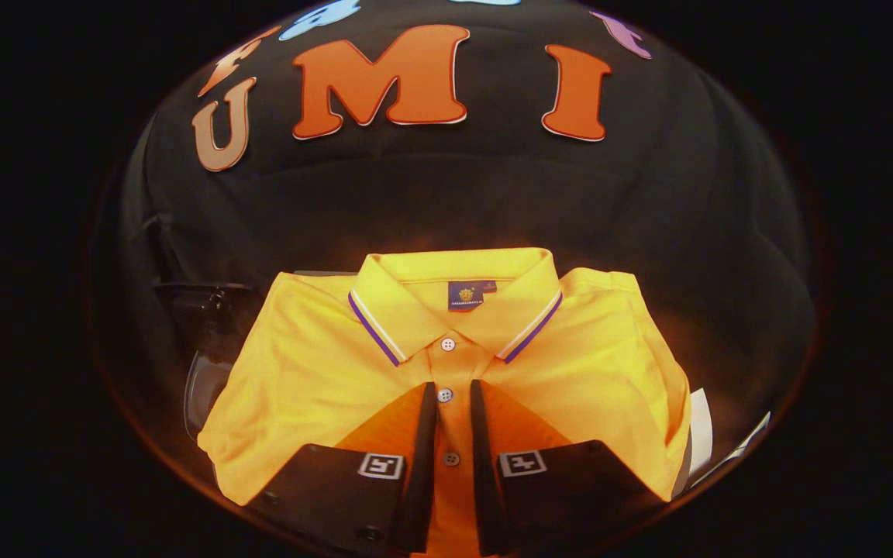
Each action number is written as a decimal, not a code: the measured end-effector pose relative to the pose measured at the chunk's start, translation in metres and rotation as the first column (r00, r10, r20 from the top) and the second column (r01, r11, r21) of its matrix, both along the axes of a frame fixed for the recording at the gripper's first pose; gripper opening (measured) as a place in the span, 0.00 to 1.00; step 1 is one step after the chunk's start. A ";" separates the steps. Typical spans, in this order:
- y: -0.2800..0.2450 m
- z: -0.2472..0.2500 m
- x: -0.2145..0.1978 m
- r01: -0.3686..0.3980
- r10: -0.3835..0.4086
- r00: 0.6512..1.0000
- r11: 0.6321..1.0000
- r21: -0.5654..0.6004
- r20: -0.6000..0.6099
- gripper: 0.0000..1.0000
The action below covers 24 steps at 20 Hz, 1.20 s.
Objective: Put the clothes into the washing machine and then close the washing machine lid.
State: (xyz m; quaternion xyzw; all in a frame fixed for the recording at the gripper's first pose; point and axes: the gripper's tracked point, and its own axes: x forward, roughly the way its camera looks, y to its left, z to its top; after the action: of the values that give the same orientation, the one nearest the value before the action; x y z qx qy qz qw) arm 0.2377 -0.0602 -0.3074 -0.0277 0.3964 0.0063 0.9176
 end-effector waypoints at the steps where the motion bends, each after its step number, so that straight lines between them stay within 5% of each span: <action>1: 0.001 -0.002 0.000 0.003 -0.003 1.000 1.000 -0.007 -0.005 0.24; 9: 0.003 0.003 -0.004 -0.011 0.011 1.000 1.000 0.001 -0.006 0.16; 10: 0.002 0.001 -0.001 -0.015 0.015 1.000 1.000 0.001 0.006 0.09; 16: 0.003 0.005 0.000 -0.045 0.041 0.996 0.998 0.048 0.082 0.09; 24: 0.011 0.050 -0.001 -0.032 -0.026 0.976 0.965 0.260 0.216 0.09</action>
State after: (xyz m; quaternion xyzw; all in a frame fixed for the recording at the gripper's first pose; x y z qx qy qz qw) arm 0.2371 -0.0492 -0.2573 0.0926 0.2891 0.0569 0.9511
